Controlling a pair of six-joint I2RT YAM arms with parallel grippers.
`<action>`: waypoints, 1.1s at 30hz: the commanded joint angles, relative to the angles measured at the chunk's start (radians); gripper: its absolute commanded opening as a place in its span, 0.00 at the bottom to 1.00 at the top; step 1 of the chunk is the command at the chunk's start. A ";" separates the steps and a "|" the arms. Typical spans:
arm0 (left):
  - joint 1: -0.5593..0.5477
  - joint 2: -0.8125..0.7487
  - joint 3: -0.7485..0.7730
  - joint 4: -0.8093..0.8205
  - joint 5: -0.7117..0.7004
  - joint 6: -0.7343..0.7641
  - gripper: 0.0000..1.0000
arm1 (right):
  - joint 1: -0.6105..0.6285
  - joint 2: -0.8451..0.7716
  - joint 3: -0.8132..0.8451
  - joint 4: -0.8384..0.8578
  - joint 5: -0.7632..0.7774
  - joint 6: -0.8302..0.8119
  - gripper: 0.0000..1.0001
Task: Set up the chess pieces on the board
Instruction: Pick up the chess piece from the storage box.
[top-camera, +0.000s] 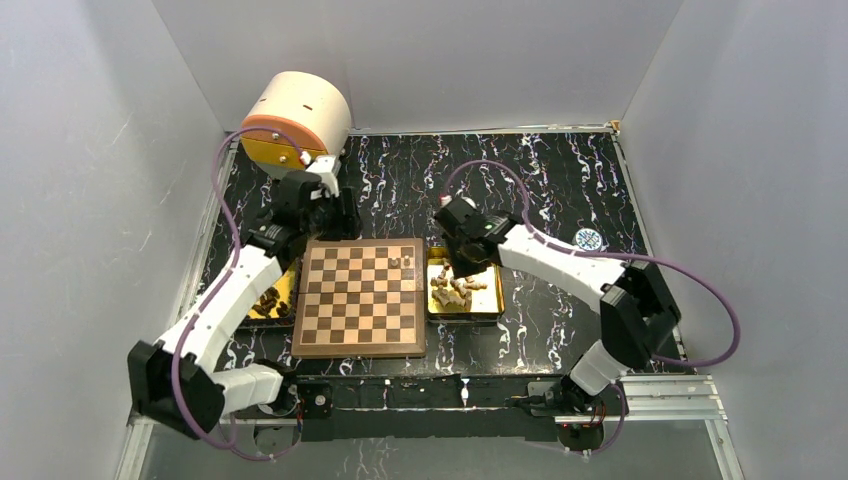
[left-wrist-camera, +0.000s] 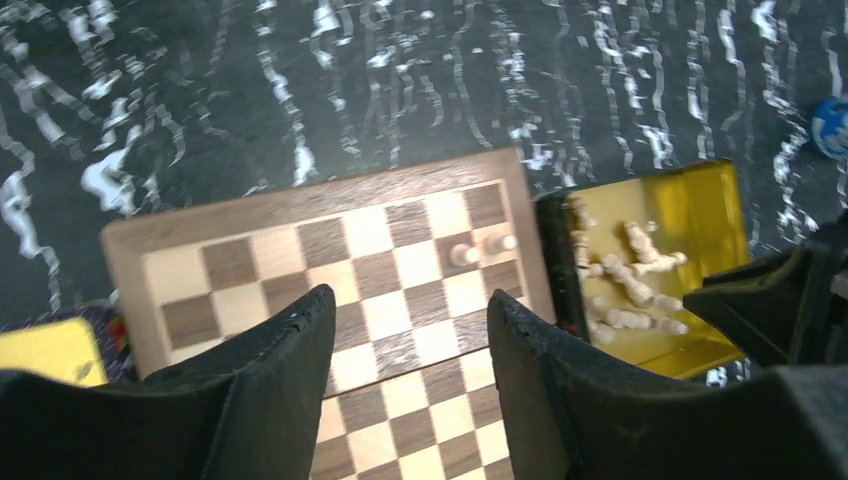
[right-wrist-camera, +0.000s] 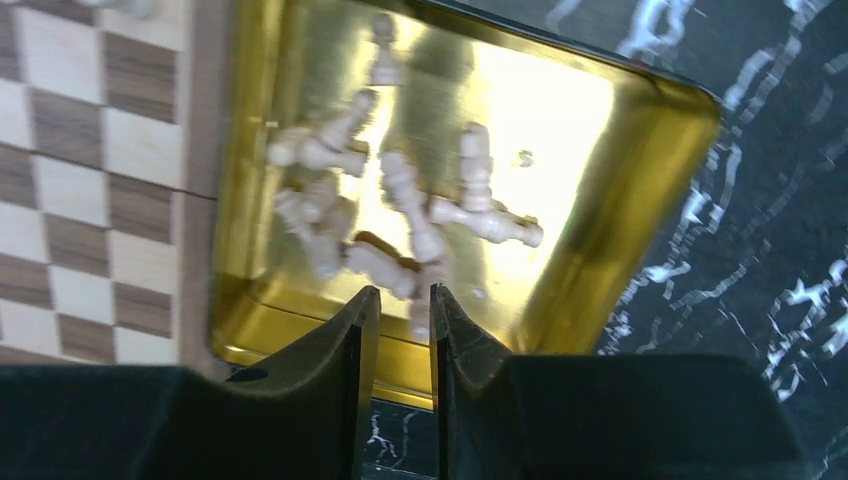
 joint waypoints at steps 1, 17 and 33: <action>-0.085 0.098 0.139 -0.041 0.104 0.010 0.52 | -0.085 -0.127 -0.092 0.033 -0.005 0.052 0.33; -0.435 0.573 0.496 -0.210 0.100 0.466 0.41 | -0.279 -0.462 -0.279 0.097 -0.010 0.054 0.31; -0.437 0.772 0.617 -0.336 0.241 0.776 0.36 | -0.283 -0.713 -0.304 0.100 0.117 0.111 0.30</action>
